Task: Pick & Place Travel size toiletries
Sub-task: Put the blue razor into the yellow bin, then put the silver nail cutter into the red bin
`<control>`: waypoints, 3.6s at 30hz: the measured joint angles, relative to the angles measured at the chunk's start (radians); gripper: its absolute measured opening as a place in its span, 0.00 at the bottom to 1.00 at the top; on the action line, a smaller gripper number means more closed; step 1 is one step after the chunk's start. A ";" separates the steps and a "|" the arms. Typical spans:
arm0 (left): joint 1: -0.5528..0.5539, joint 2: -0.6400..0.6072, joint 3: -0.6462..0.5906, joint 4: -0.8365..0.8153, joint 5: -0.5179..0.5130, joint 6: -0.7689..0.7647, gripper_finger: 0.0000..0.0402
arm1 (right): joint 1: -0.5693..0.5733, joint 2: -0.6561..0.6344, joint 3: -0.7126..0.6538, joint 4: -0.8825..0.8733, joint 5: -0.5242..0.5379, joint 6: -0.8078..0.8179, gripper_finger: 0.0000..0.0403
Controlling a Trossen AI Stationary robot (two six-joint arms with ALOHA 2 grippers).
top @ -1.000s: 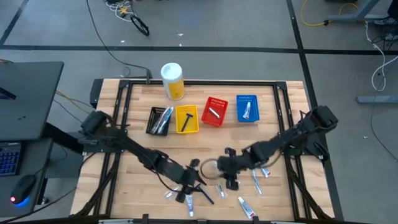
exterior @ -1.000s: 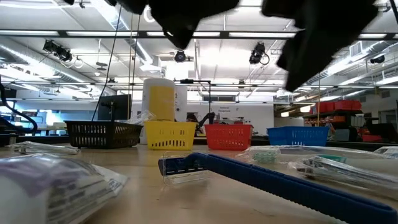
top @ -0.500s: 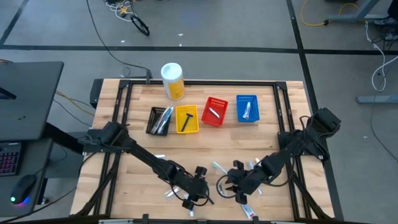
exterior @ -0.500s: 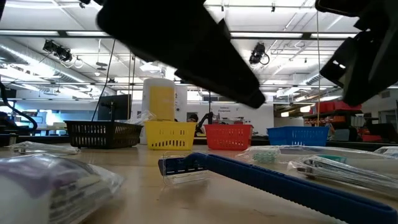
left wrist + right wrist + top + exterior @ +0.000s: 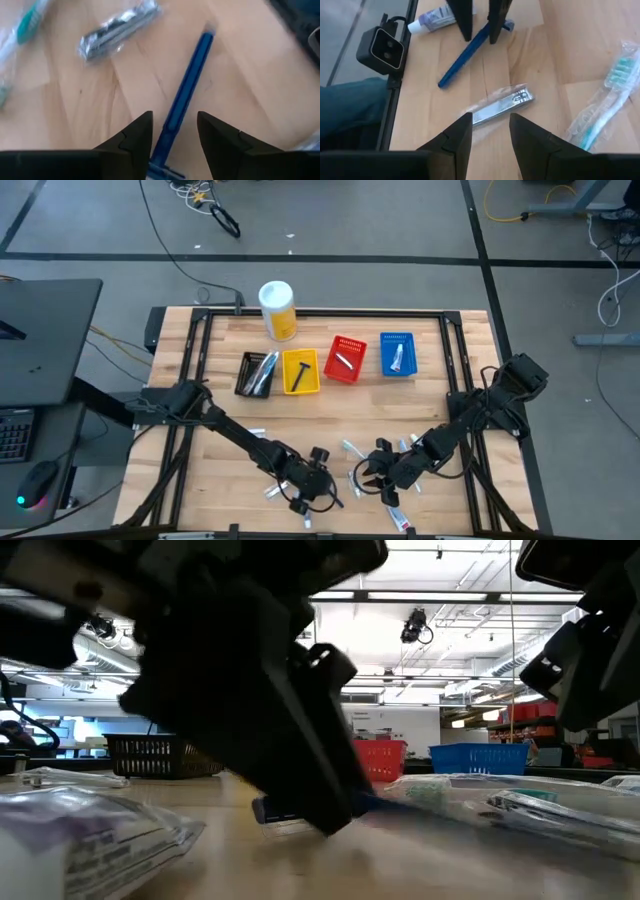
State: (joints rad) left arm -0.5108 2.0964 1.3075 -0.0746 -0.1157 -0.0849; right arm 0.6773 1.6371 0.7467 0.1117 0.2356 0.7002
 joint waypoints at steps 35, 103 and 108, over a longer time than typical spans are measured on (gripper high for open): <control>0.041 -0.055 -0.002 -0.182 -0.555 -0.505 0.13 | 0.000 0.000 0.000 0.000 0.086 -0.039 0.35; -0.010 -0.415 -0.056 -0.965 -0.203 -0.795 0.42 | -0.071 0.001 0.000 -0.019 0.176 -0.161 0.35; 0.007 -0.416 -0.087 -1.033 -0.187 -0.765 0.48 | -0.186 0.001 0.000 0.009 0.014 -0.183 0.35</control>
State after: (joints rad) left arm -0.5034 1.6802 1.2208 -1.1073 -0.3032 -0.8498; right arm 0.4916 1.6379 0.7464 0.1205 0.2497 0.5172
